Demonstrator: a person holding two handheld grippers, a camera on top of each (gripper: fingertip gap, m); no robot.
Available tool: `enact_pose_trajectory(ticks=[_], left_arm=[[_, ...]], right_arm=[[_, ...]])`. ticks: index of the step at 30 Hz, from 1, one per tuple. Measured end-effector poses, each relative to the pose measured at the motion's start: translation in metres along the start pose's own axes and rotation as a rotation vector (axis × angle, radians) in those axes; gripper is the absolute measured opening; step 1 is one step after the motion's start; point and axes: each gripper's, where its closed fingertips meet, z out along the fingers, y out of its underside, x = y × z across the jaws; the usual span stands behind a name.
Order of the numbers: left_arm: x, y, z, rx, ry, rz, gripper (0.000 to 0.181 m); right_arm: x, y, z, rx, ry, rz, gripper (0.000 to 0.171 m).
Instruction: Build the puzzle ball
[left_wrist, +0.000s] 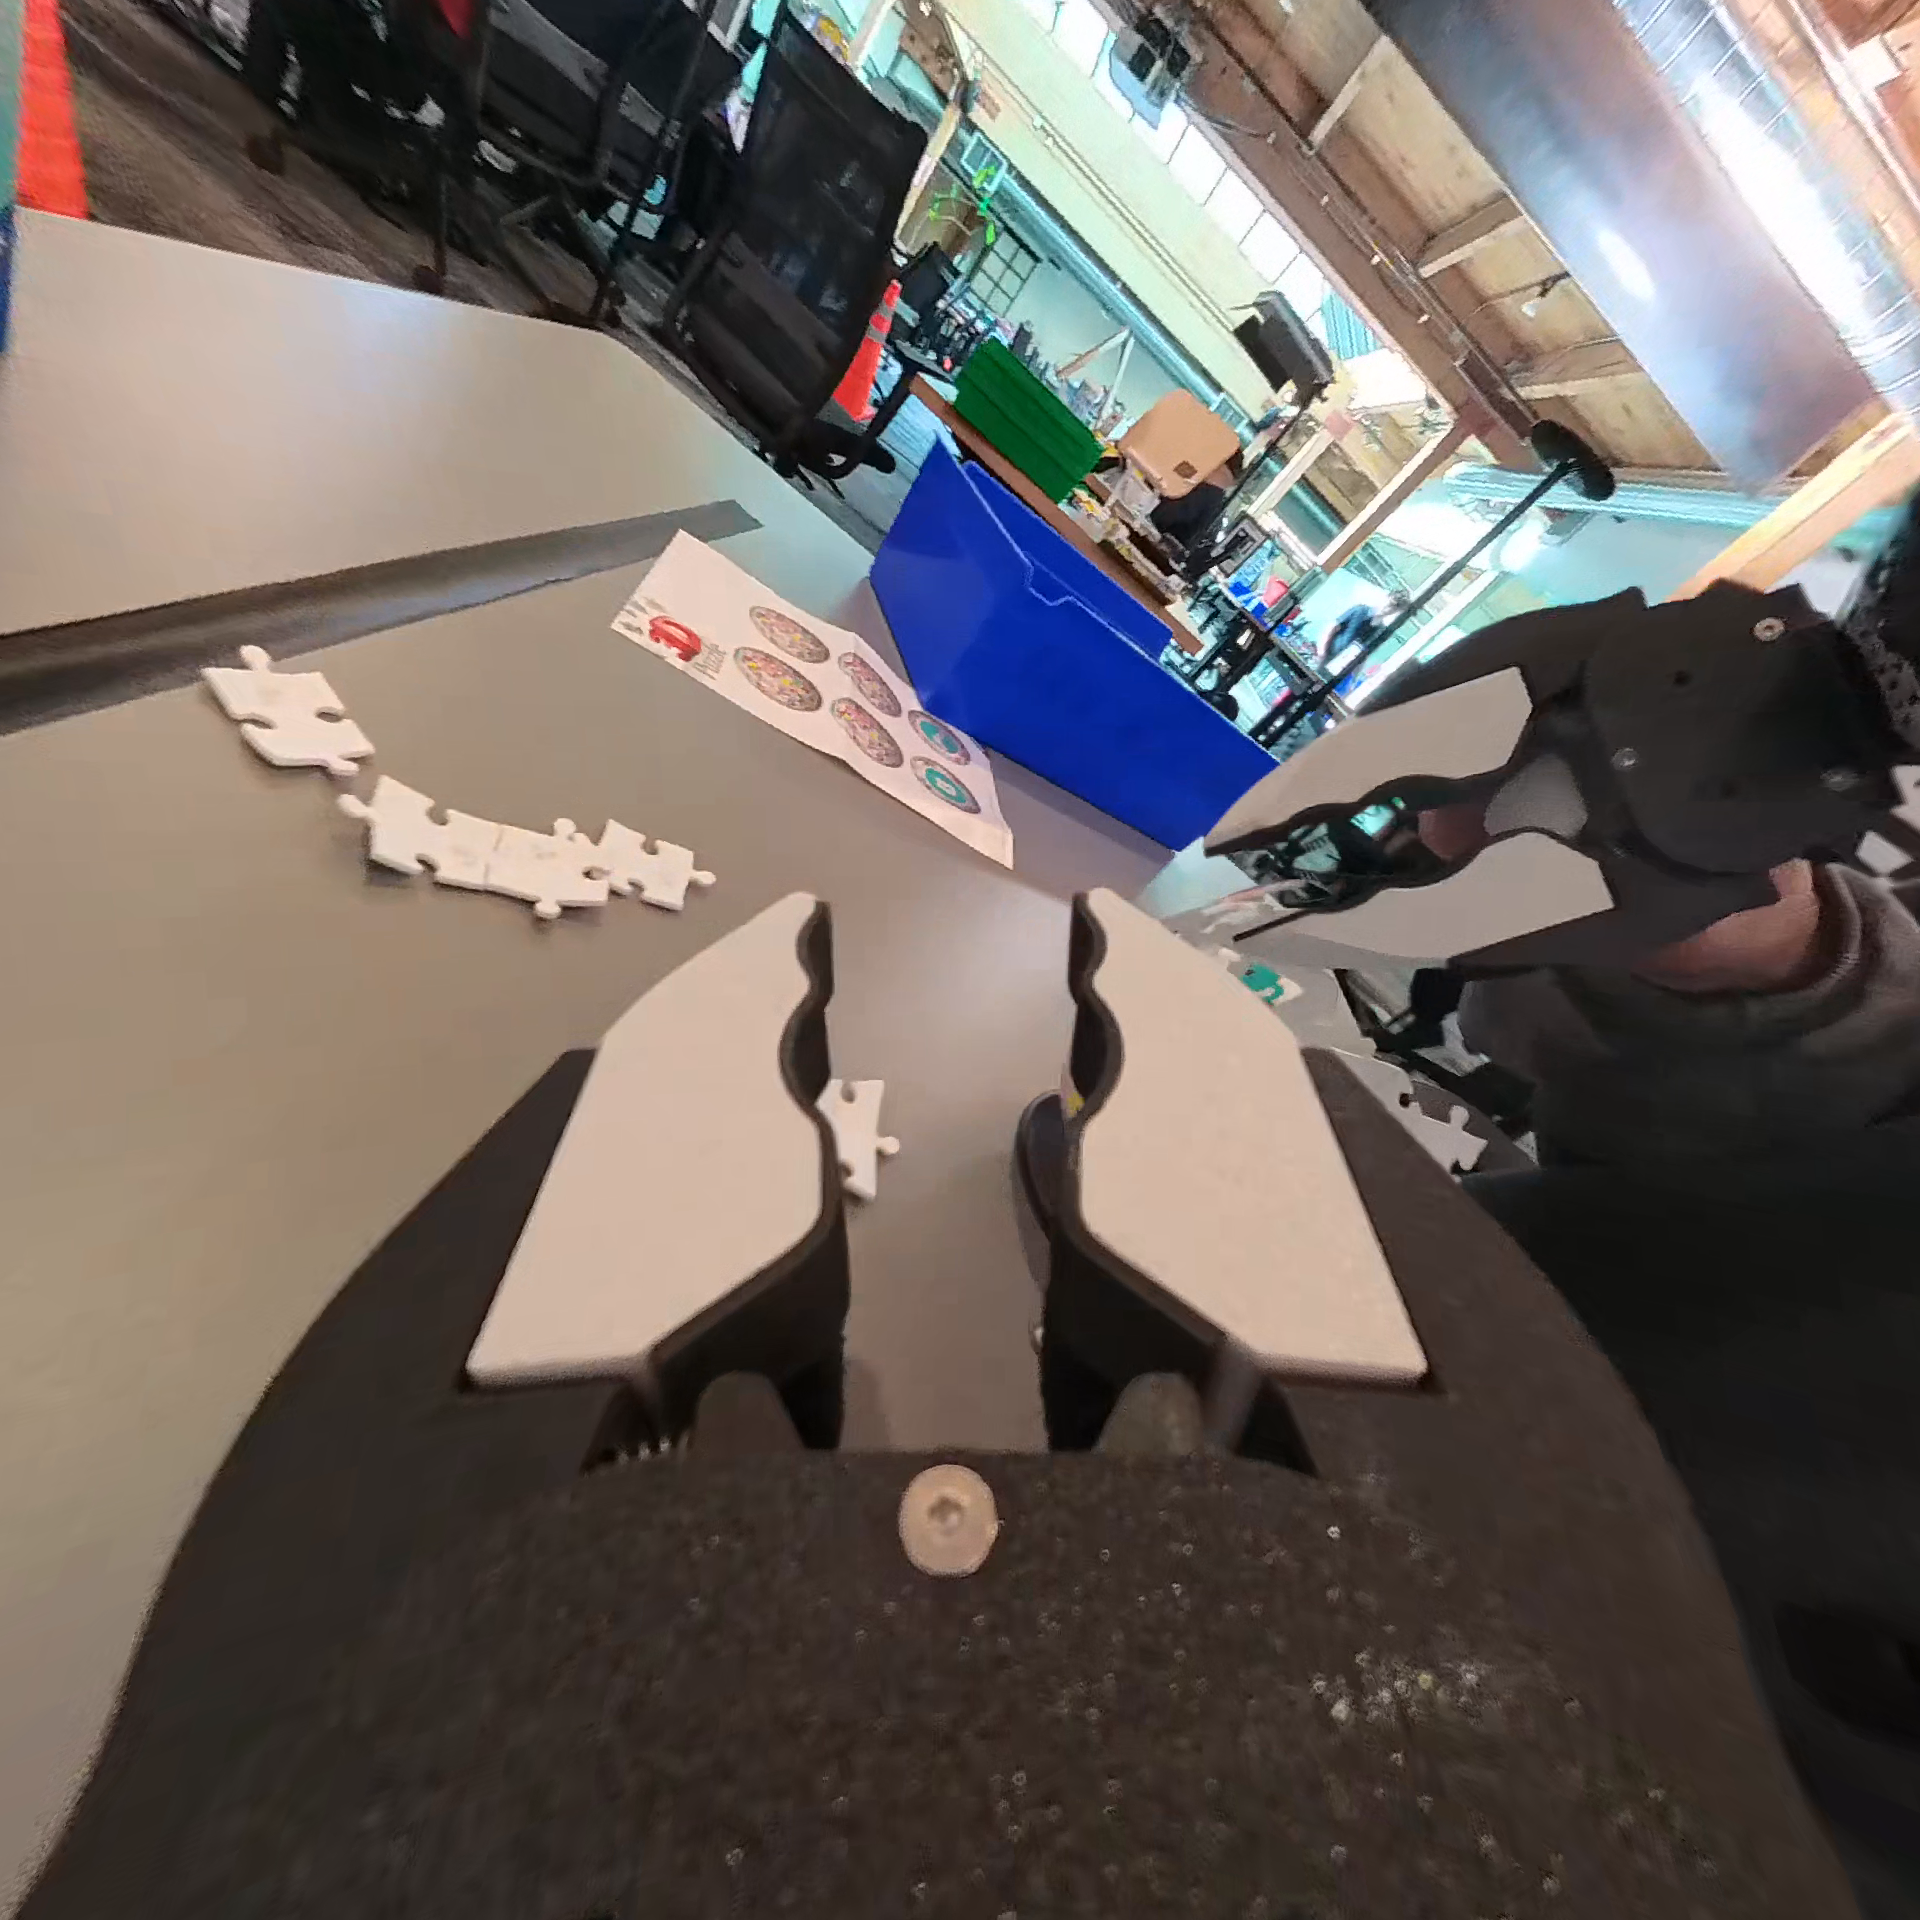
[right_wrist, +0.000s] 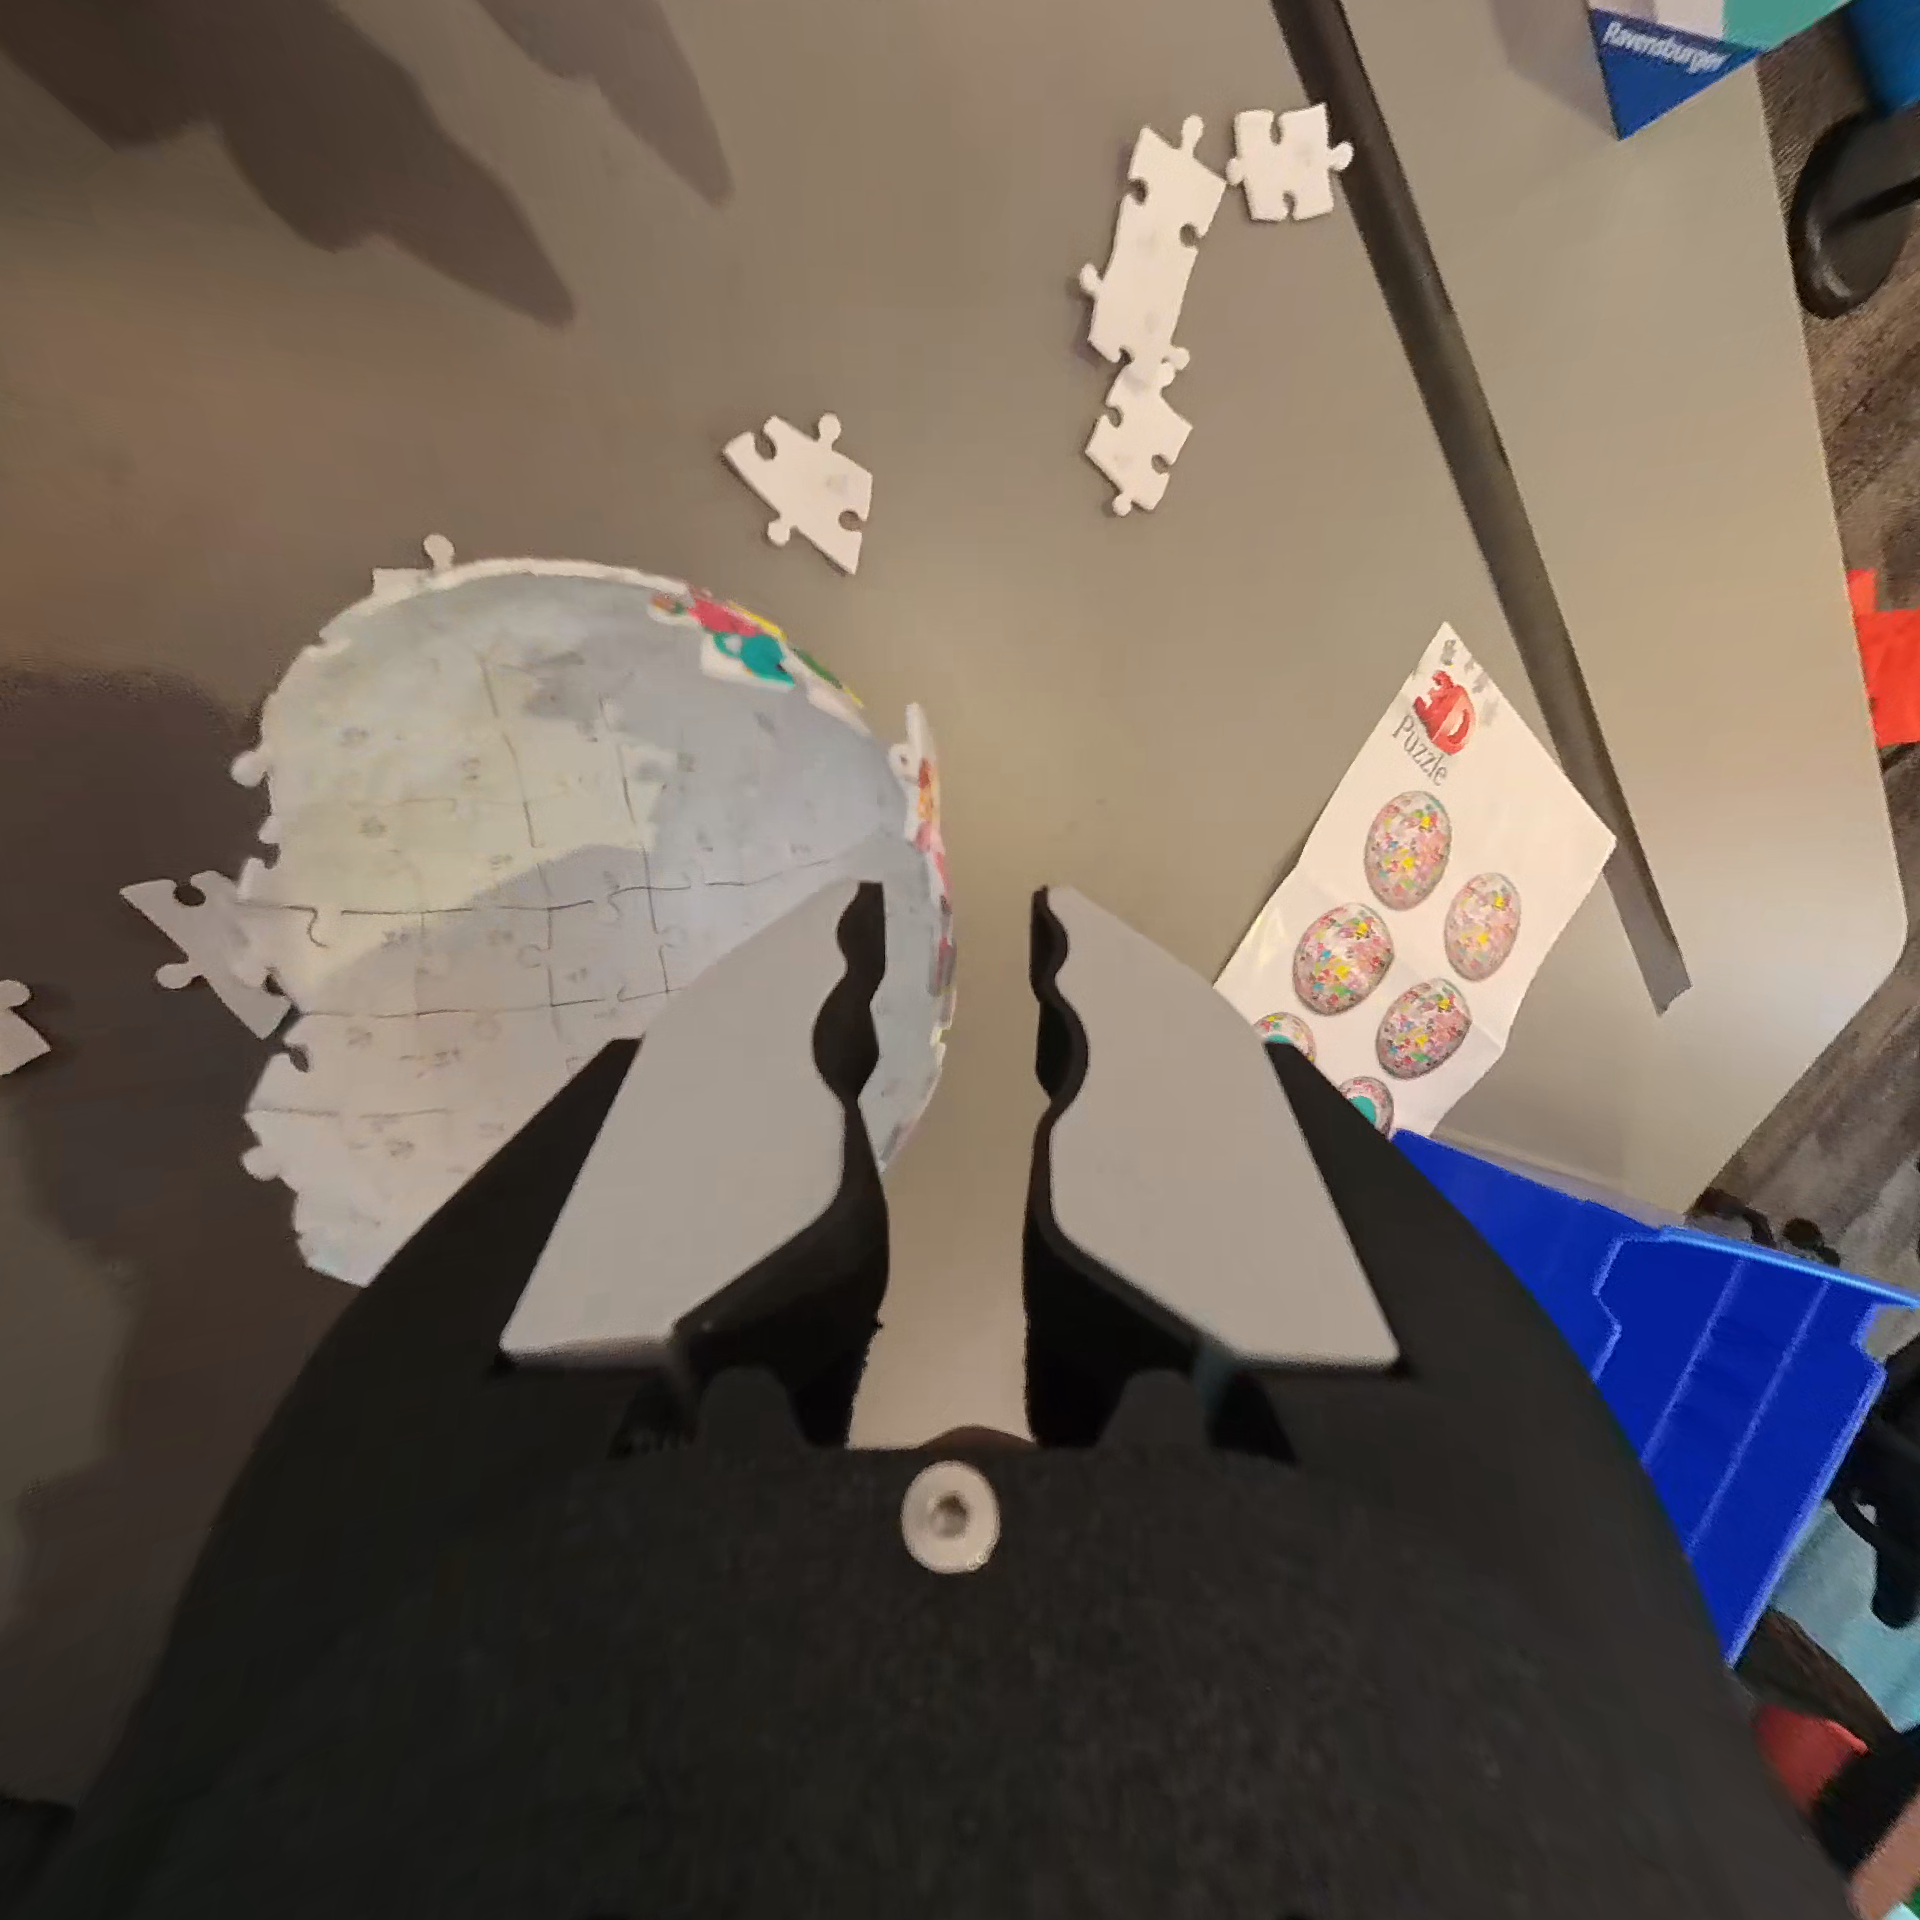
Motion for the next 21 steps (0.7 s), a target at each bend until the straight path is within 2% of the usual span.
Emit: enact_pose_trajectory(ticks=[5,10,14,21], left_arm=[[0.002,0.01,0.009,-0.062,-0.008,0.031,0.043],[0.005,0.016,0.015,-0.098,-0.005,0.046,0.043],[0.005,0.018,0.016,-0.107,-0.008,0.049,0.043],[0.005,0.021,0.018,-0.126,-0.026,0.08,0.043]], right_arm=[[-0.004,-0.007,0.002,-0.043,0.024,-0.046,0.016],[-0.003,-0.004,0.011,-0.085,0.031,-0.056,0.016],[-0.002,-0.002,0.011,-0.089,0.03,-0.063,0.006],[-0.002,0.002,0.009,-0.085,0.029,-0.095,0.004]])
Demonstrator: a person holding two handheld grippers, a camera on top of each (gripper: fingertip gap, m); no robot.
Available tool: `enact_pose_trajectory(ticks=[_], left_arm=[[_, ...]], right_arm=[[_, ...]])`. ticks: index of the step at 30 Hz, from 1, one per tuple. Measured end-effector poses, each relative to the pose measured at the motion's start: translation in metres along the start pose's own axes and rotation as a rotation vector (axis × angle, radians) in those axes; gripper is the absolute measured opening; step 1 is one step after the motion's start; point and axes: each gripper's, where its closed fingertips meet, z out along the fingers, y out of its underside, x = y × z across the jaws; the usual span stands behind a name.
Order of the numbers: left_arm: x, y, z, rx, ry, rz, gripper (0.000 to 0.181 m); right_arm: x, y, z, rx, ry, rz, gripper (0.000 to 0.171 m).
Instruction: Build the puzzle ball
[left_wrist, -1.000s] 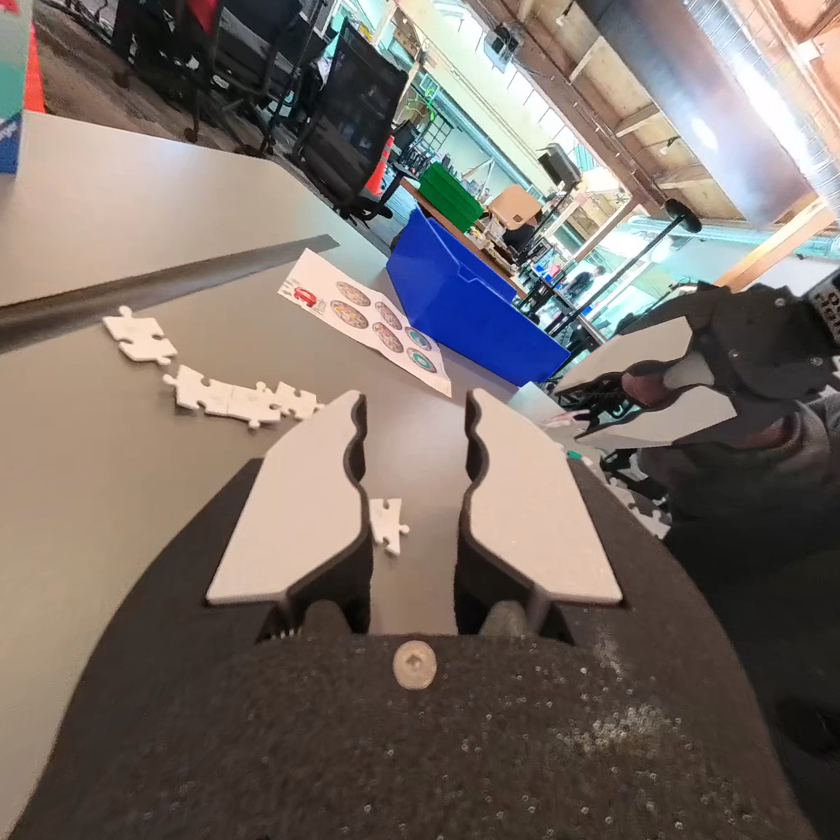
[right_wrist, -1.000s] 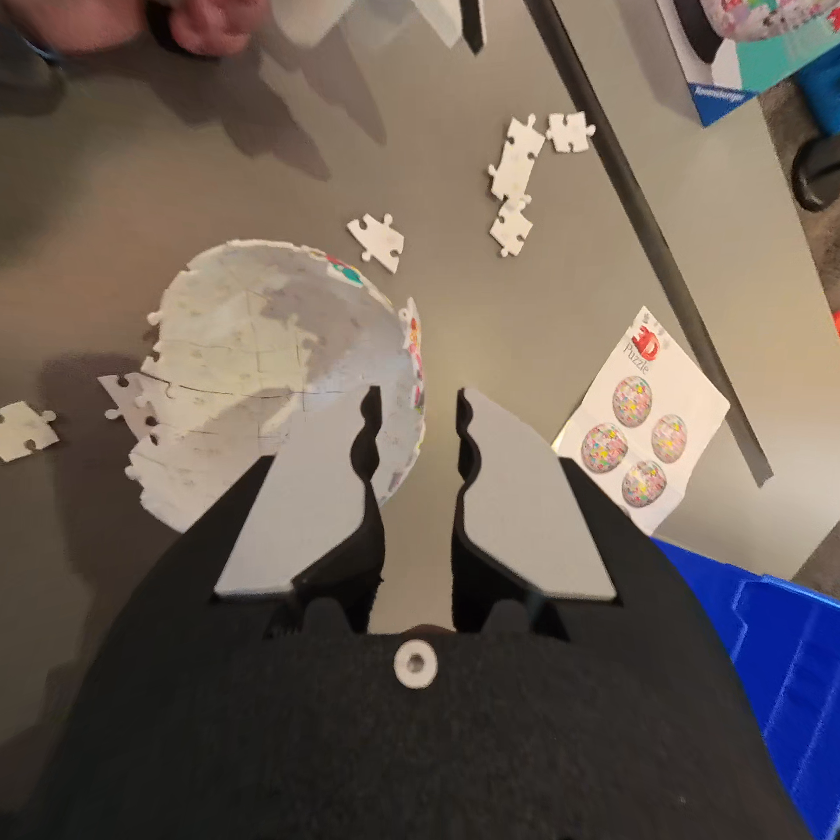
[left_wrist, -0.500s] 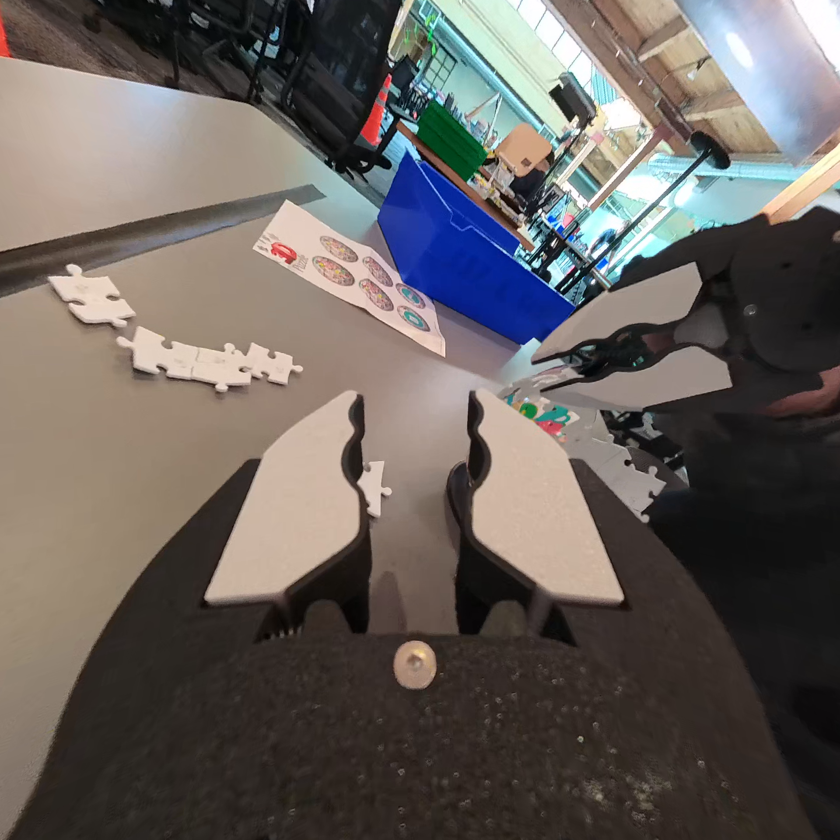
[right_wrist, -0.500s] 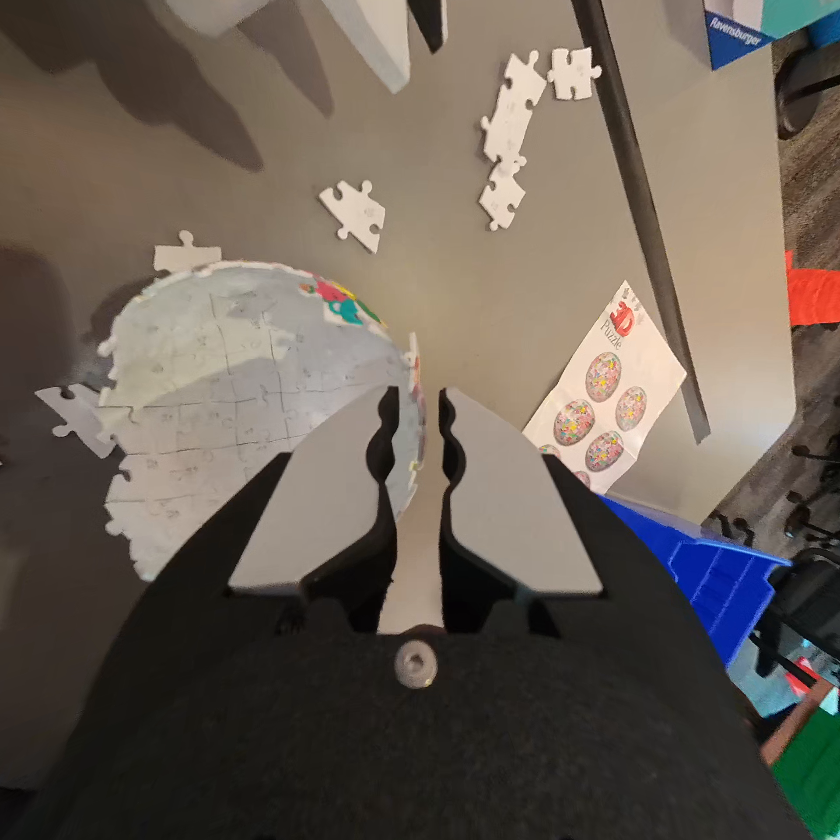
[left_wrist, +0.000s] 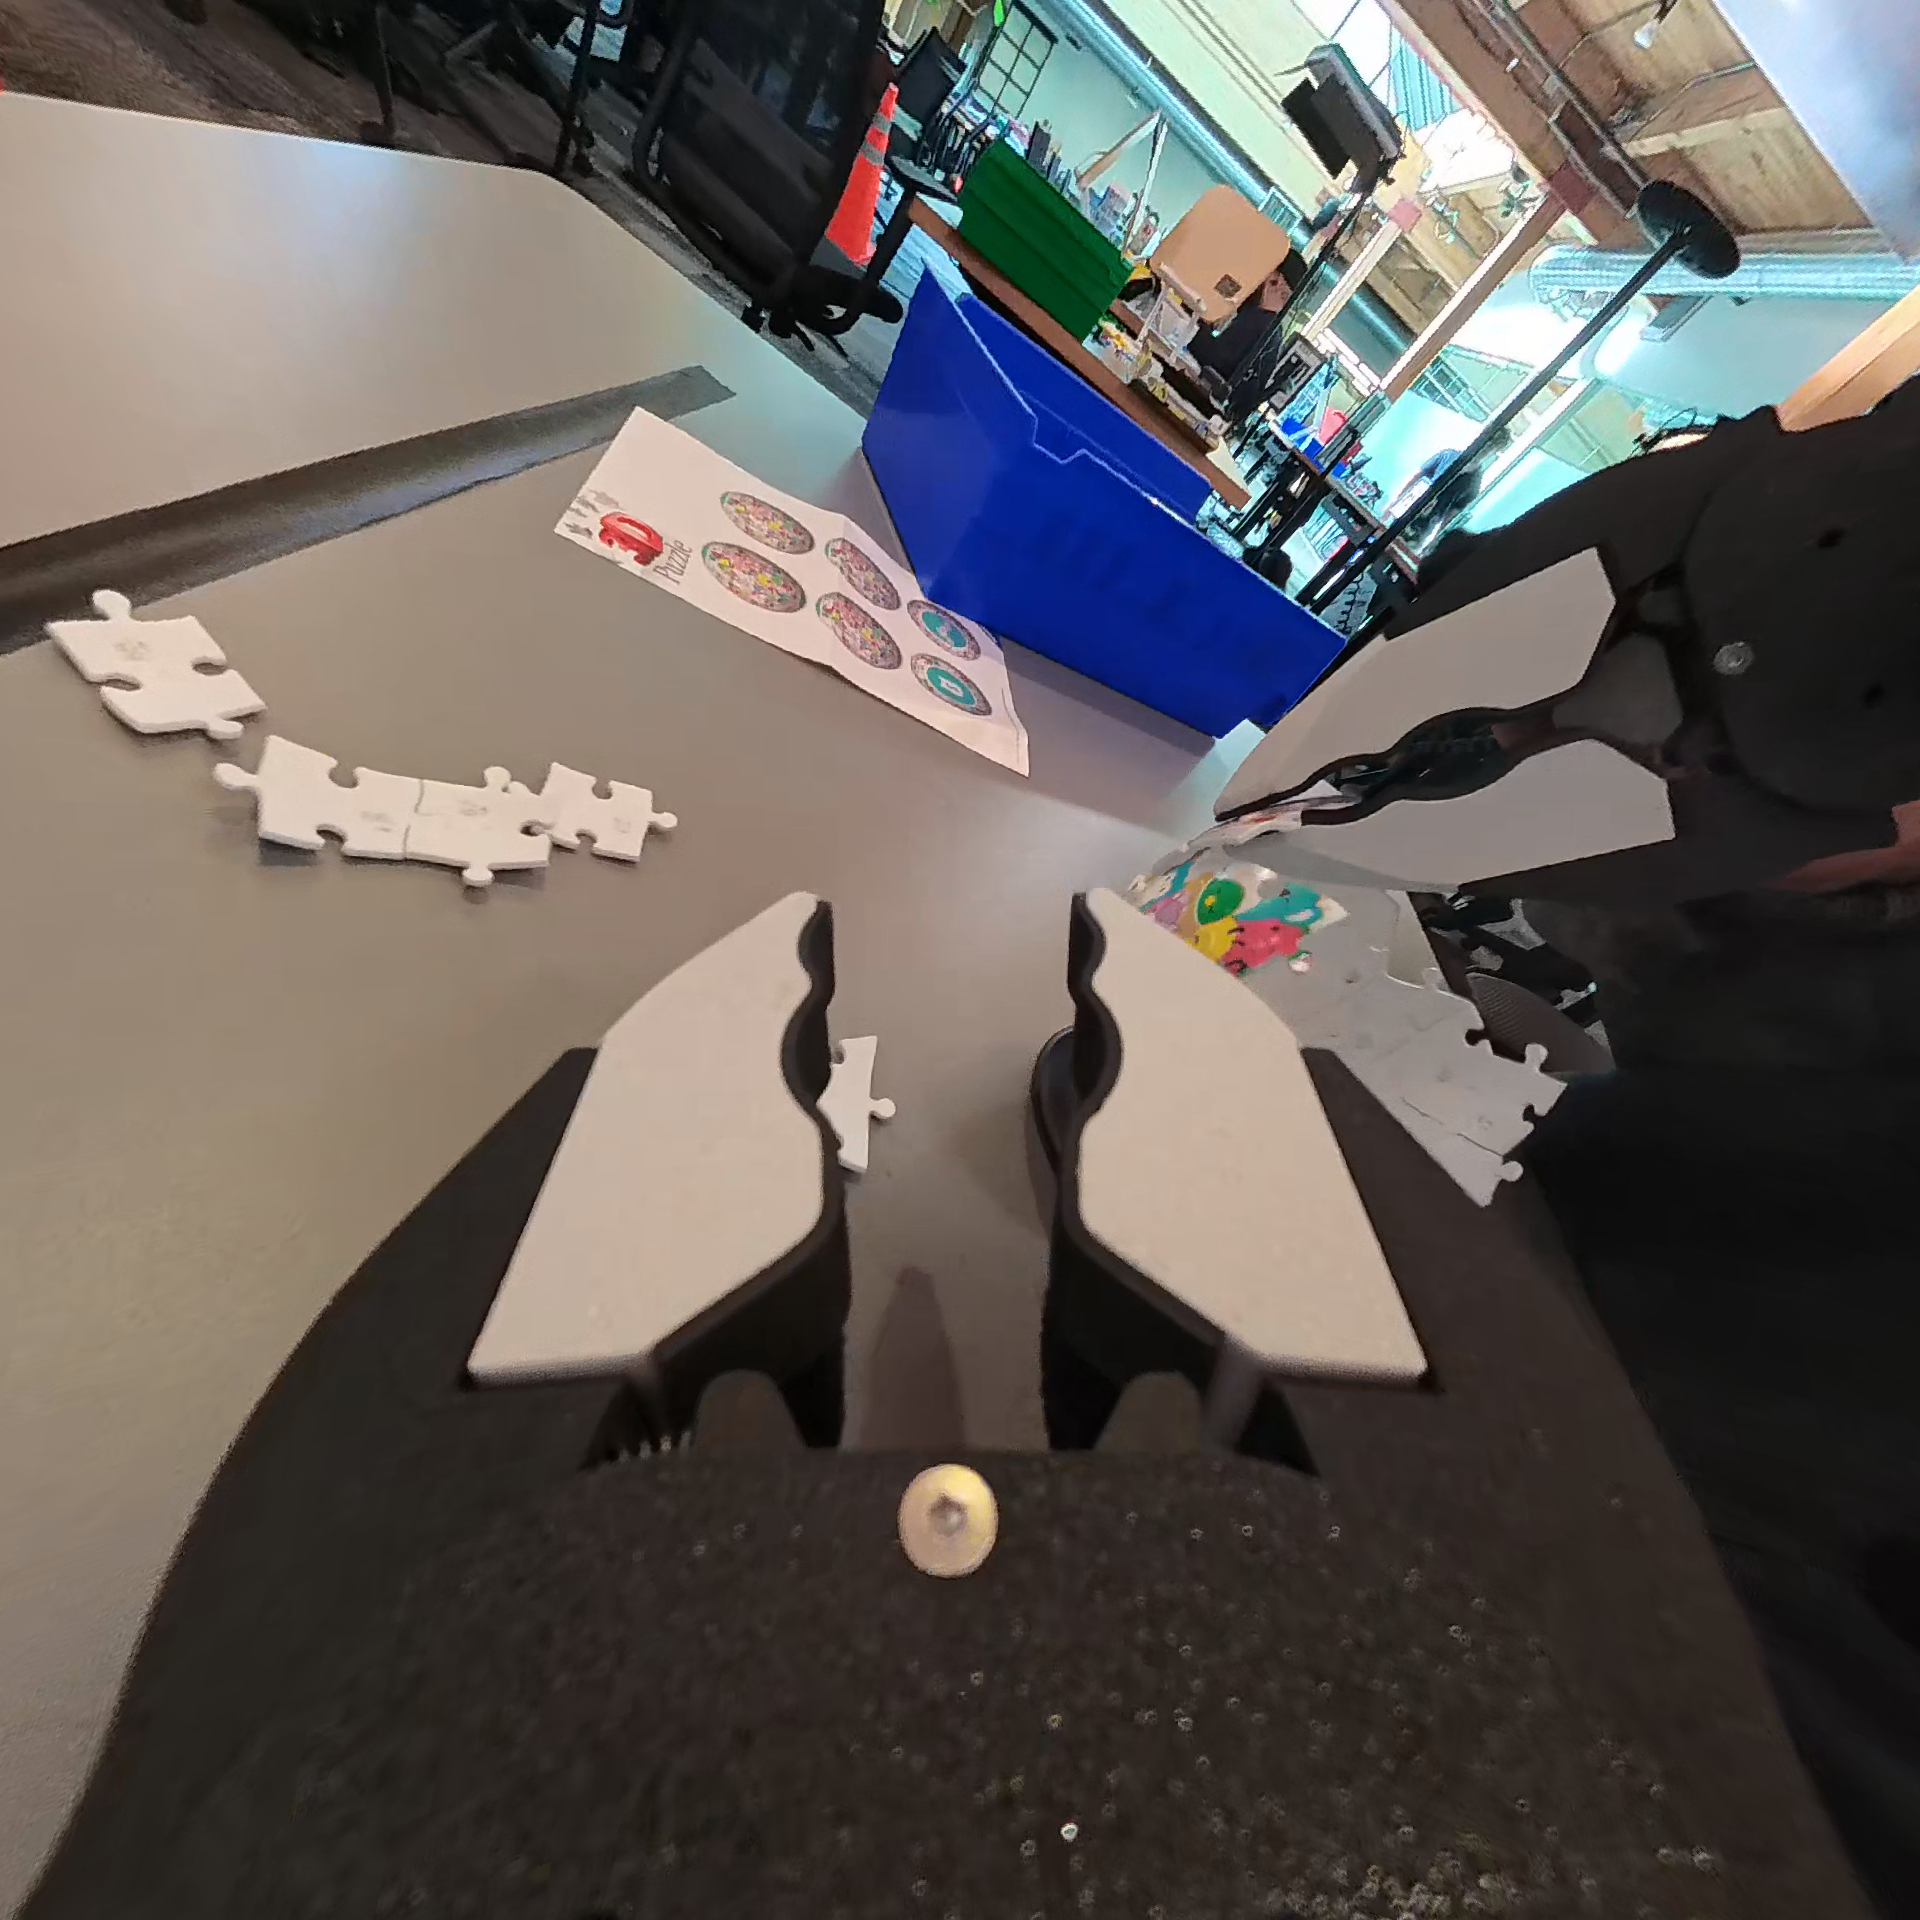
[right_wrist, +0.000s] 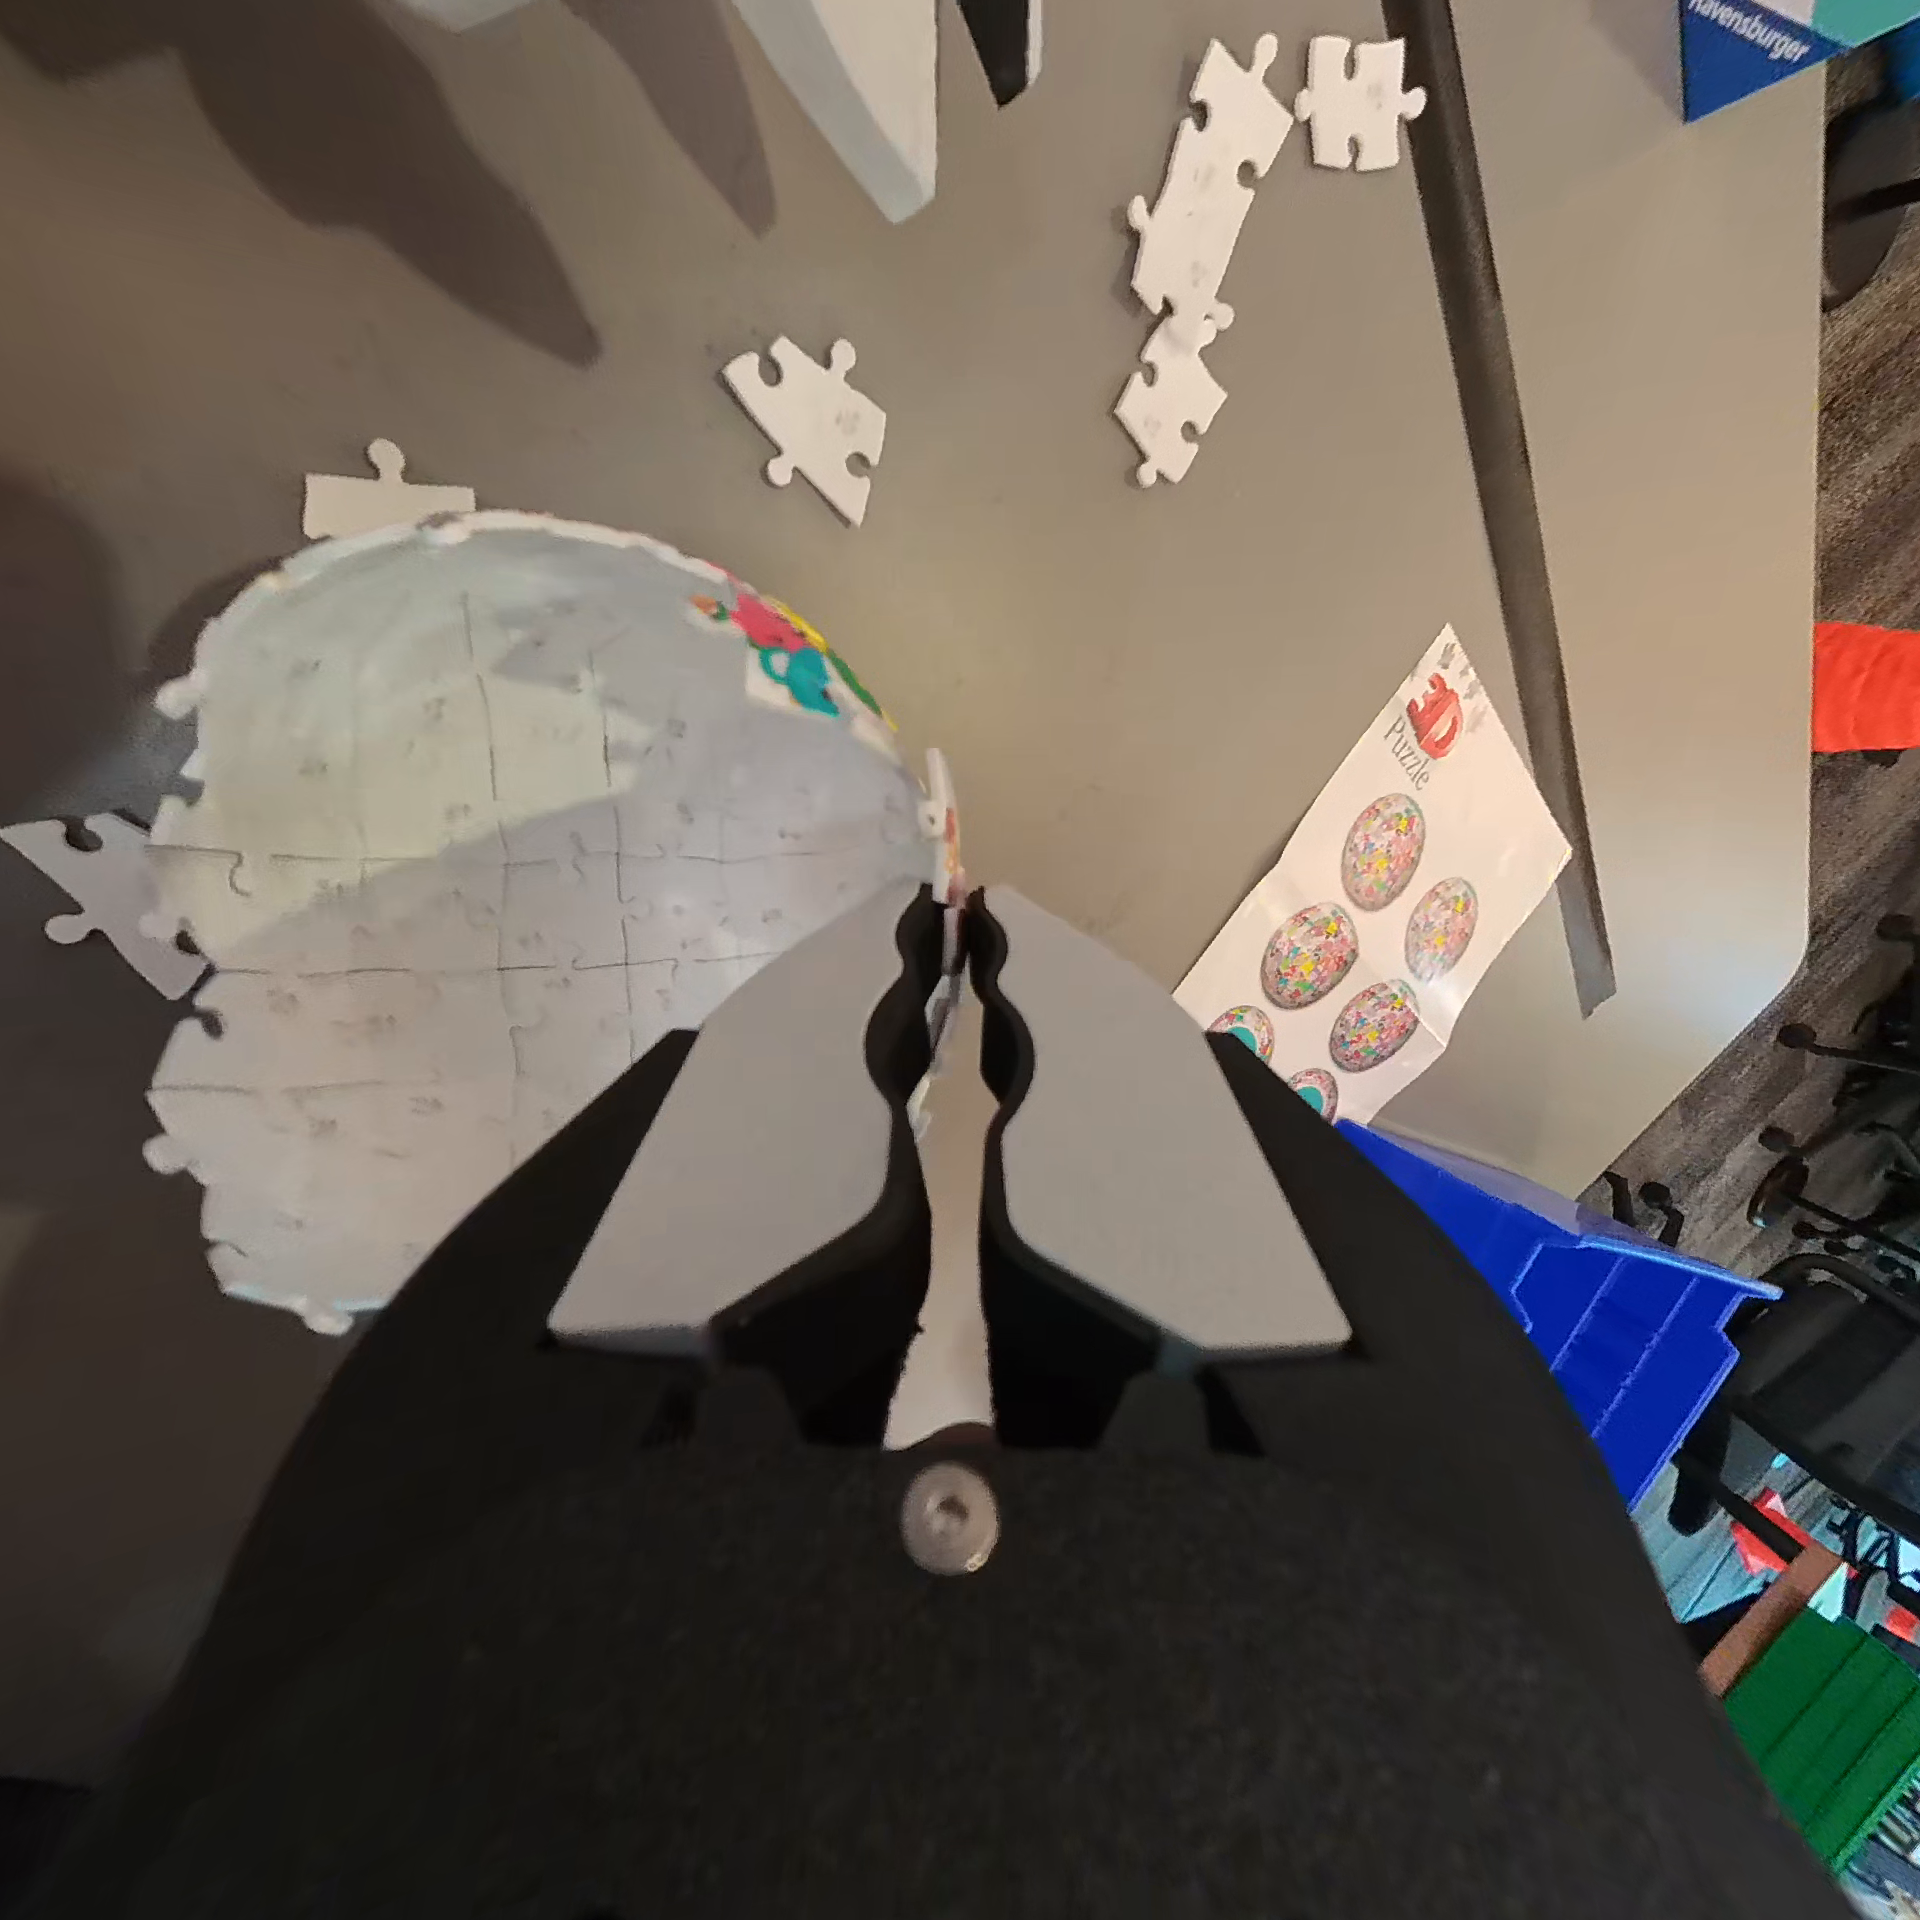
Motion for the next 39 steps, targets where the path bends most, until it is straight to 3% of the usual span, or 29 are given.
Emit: enact_pose_trajectory(ticks=[13,22,31,39], left_arm=[[0.003,0.005,0.006,-0.034,0.002,0.029,0.043],[0.004,0.01,0.01,-0.065,-0.017,0.058,0.042],[0.004,0.013,0.012,-0.082,-0.029,0.071,0.042],[0.004,0.014,0.013,-0.087,-0.027,0.07,0.042]], right_arm=[[-0.003,0.007,-0.005,0.028,-0.028,-0.057,0.004],[-0.006,-0.005,-0.003,0.001,0.015,-0.159,0.022],[-0.005,-0.008,0.006,-0.039,0.032,-0.235,0.004],[-0.003,-0.004,0.002,-0.039,0.03,-0.265,0.003]])
